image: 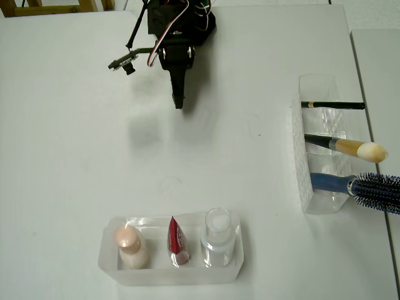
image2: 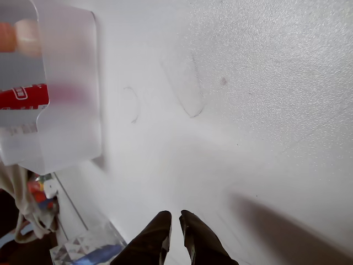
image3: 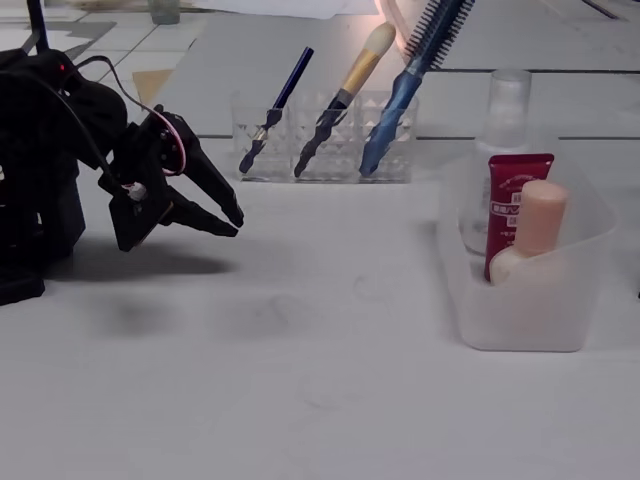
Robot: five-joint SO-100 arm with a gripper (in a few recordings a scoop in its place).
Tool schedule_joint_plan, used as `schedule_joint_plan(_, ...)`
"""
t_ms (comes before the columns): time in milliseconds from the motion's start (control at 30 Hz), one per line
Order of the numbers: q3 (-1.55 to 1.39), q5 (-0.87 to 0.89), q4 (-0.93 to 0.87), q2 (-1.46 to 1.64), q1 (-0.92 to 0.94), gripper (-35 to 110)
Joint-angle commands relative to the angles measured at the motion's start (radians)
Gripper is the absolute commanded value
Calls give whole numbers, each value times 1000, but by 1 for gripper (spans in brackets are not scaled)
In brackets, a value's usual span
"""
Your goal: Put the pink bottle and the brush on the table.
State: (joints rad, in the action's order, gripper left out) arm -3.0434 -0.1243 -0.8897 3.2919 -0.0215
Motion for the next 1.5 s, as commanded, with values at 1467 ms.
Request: schedule_joint_plan(1467, 198, -446, -20, 15, 9, 0)
